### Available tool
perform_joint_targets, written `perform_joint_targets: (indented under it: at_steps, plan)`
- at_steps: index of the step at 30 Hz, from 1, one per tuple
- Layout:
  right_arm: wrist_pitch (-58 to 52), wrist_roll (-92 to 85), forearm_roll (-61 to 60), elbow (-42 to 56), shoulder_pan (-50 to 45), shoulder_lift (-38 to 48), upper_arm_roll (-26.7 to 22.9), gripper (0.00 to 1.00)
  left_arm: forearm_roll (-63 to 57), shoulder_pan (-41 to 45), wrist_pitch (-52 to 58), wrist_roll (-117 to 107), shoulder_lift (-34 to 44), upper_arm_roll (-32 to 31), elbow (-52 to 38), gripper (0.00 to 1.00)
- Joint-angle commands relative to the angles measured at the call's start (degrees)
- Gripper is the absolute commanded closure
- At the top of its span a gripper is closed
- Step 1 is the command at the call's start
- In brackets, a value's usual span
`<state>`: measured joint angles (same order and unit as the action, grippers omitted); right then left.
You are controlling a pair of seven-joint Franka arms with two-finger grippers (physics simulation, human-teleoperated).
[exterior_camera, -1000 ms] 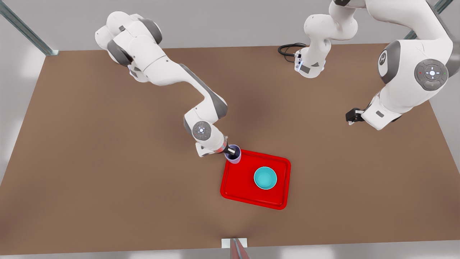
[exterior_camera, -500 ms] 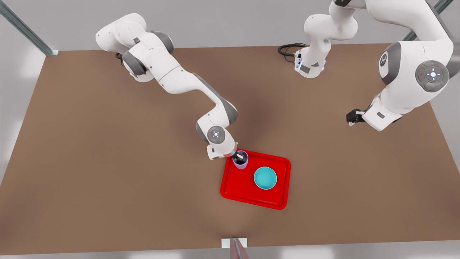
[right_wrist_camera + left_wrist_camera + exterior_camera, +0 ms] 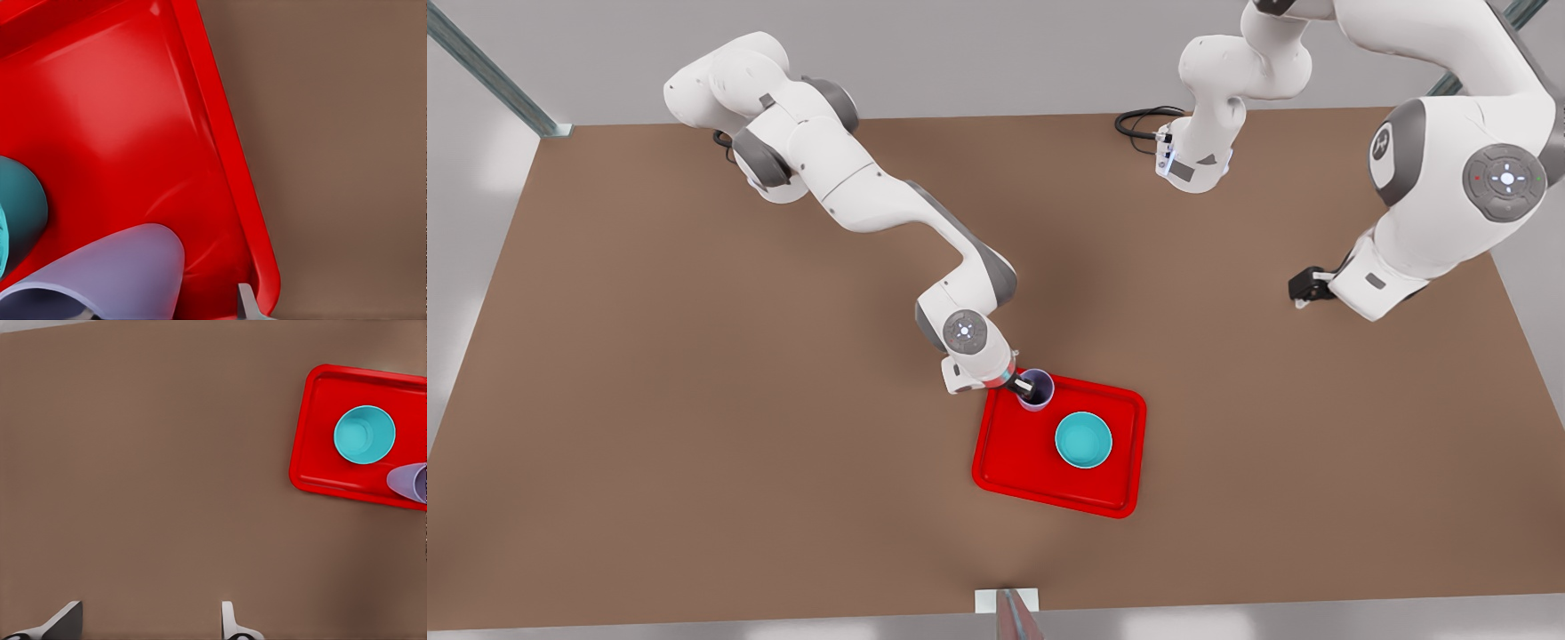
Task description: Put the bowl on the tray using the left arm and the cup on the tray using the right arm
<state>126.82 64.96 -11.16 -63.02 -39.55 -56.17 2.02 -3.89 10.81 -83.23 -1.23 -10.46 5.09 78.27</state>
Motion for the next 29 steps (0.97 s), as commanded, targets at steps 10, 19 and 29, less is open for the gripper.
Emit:
perform_joint_targets:
  at_steps: [10, 19, 29]
  plan:
    - [-1.22, 0.08, -0.18, -0.09, 0.26, 1.59, 0.0, 0.19, 0.02, 0.01, 0.09, 0.0, 0.36, 0.09, 0.04, 0.0]
    - [-18.88, -22.49, 0.0, -9.92, 11.77, 23.46, -0.44, 0.0, 0.02, 0.01, 0.09, 0.09, 0.53, 0.44, -0.05, 0.0]
    - [-39.63, -63.82, 6.68, -18.81, 37.27, 41.93, -6.86, 0.0, -0.06, 0.09, 0.18, 0.0, 0.53, 0.36, -0.14, 0.0]
